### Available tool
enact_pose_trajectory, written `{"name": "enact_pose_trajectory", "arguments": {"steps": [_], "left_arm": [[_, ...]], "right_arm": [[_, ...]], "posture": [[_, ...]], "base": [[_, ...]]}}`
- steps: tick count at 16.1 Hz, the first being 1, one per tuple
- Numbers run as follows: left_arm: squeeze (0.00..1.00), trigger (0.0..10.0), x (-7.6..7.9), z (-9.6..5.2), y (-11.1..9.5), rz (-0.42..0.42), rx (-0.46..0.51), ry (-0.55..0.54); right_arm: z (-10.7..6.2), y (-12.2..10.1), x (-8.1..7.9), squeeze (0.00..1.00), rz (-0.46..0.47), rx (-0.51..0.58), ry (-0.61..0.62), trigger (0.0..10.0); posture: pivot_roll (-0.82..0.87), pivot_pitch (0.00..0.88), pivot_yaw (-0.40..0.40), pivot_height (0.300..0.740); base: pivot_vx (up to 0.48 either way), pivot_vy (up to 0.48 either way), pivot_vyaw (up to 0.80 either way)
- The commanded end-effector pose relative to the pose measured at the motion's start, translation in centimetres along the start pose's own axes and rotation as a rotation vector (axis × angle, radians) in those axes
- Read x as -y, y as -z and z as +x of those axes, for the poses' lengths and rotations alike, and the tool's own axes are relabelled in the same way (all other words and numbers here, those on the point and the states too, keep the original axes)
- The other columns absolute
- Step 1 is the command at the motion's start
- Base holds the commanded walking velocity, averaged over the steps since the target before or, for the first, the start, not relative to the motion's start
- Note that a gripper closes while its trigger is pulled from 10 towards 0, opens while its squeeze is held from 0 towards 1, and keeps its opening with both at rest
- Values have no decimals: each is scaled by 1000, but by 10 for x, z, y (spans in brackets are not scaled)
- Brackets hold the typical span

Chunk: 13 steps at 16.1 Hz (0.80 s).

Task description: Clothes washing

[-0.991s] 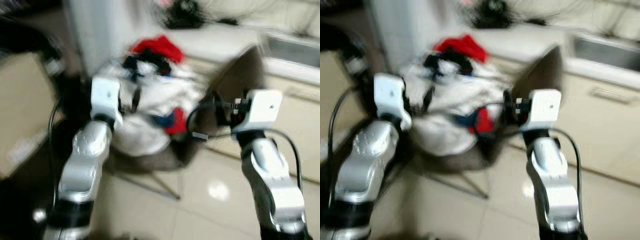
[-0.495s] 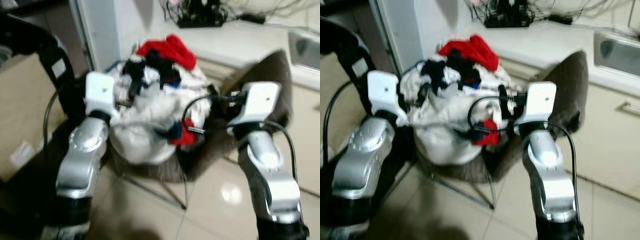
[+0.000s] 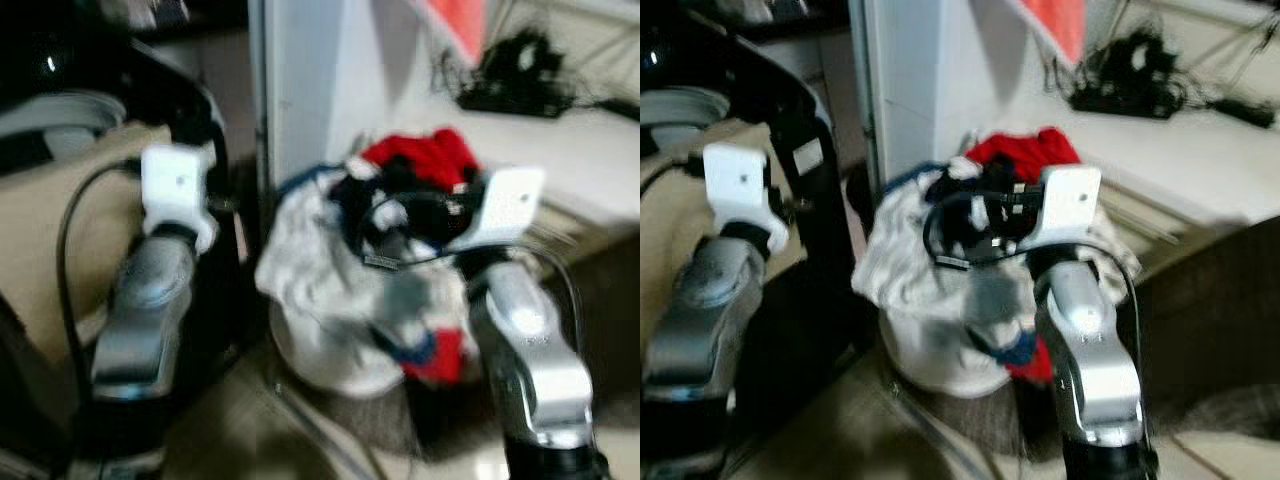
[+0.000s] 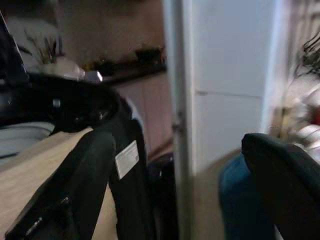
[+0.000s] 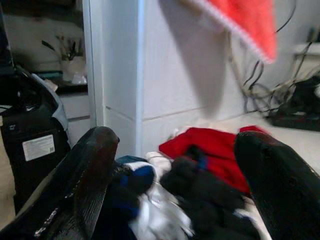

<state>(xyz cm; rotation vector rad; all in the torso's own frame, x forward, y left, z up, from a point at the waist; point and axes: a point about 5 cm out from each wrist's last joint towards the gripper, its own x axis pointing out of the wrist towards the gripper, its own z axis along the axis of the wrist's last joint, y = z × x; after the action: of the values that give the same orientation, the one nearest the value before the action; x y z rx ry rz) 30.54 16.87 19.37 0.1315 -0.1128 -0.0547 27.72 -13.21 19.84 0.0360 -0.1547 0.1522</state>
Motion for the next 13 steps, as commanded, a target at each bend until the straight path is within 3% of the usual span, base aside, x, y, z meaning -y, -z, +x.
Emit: {"name": "enact_pose_trajectory", "arguments": {"steps": [1,3,9,13], "left_arm": [[0,10000,11,2,-9,3,35,38],[0,10000,12,2,-7,1,27,50],[0,10000,33,2,-1,-11,14,170],[0,10000,39,2,-2,-12,15,193]], "right_arm": [[-3,-1,12,0,-11,1,53,10000],[-6,2,14,0,-24,-14,66,10000],[-22,7,25,0,-5,-45,167,10000],[-26,8,28,0,7,-60,186,10000]], "posture": [[-87,0,-36,740],[-88,0,-33,740],[-118,0,-2,740],[-119,0,0,740]], "base": [[439,0,0],[373,0,0],[0,0,0],[0,153,-683]]}}
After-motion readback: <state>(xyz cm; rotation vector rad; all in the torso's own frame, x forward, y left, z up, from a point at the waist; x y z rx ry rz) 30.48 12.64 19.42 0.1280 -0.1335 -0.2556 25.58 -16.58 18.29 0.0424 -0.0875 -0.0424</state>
